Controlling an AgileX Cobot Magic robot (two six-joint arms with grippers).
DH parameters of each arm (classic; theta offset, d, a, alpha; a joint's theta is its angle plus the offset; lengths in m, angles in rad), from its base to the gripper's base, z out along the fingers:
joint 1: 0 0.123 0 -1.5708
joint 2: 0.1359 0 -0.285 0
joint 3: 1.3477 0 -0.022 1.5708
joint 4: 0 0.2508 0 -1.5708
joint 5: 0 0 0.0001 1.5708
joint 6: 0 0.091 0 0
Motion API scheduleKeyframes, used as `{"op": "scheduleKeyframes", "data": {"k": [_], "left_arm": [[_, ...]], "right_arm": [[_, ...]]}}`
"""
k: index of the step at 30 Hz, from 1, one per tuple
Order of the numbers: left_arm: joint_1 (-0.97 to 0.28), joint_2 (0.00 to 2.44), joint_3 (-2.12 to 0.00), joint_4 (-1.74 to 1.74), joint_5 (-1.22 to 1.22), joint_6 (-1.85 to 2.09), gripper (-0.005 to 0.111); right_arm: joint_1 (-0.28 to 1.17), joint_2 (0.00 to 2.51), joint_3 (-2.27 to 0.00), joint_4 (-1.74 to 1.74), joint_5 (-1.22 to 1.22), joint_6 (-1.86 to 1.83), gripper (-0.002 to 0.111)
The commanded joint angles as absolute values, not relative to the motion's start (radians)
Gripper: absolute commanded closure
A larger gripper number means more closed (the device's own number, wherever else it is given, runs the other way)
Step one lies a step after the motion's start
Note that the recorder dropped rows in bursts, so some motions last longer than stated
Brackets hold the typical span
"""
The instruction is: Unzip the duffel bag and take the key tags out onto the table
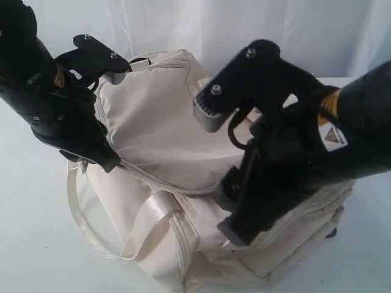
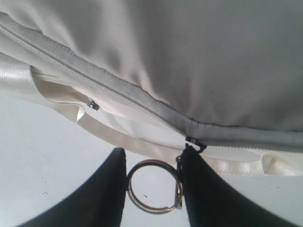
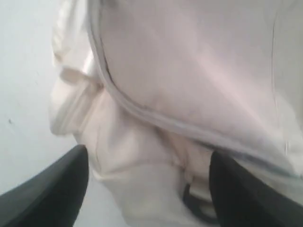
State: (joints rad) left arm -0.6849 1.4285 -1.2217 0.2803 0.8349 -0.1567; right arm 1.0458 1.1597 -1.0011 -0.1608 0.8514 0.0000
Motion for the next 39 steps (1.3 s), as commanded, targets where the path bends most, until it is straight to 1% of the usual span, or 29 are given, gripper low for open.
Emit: {"op": "scheduleKeyframes", "data": {"k": [1, 9, 14, 16, 19, 21, 24, 25, 26, 27, 30, 33, 39], "left_arm": [[-0.681, 1.42, -1.217, 0.303, 0.882, -0.157, 0.107], [-0.681, 1.42, -1.217, 0.301, 0.882, -0.157, 0.107], [-0.681, 1.42, -1.217, 0.301, 0.882, -0.157, 0.107], [-0.681, 1.42, -1.217, 0.301, 0.882, -0.157, 0.107], [-0.681, 1.42, -1.217, 0.301, 0.882, -0.157, 0.107], [-0.681, 1.42, -1.217, 0.301, 0.882, -0.157, 0.107], [-0.681, 1.42, -1.217, 0.301, 0.882, -0.157, 0.107], [-0.681, 1.42, -1.217, 0.301, 0.882, -0.157, 0.107], [-0.681, 1.42, -1.217, 0.301, 0.882, -0.157, 0.107], [-0.681, 1.42, -1.217, 0.309, 0.882, -0.157, 0.107], [-0.681, 1.42, -1.217, 0.34, 0.882, -0.157, 0.107], [-0.681, 1.42, -1.217, 0.433, 0.867, -0.241, 0.107], [-0.681, 1.42, -1.217, 0.521, 0.865, -0.291, 0.107]], "right_arm": [[1.039, 1.196, -1.005, -0.099, 0.651, -0.196, 0.041], [1.039, 1.406, -1.005, -0.089, 0.507, -0.248, 0.041], [1.039, 1.476, -1.005, -0.098, 0.442, -0.265, 0.041], [1.039, 1.495, -1.005, -0.111, 0.428, -0.265, 0.044], [1.039, 1.515, -1.005, -0.112, 0.425, -0.265, 0.052], [1.039, 1.521, -1.005, -0.113, 0.425, -0.265, 0.062], [1.039, 1.527, -1.005, -0.113, 0.432, -0.265, 0.084], [1.039, 1.528, -1.005, -0.113, 0.447, -0.265, 0.098], [1.039, 1.528, -1.005, -0.113, 0.46, -0.265, 0.106], [1.039, 1.528, -1.005, -0.113, 0.502, -0.265, 0.108], [1.039, 1.528, -1.005, -0.131, 0.629, -0.265, 0.108], [1.039, 1.524, -1.005, -0.173, 0.758, -0.255, 0.108], [1.036, 1.504, -1.0, -0.466, 1.026, 0.029, 0.108]]}}
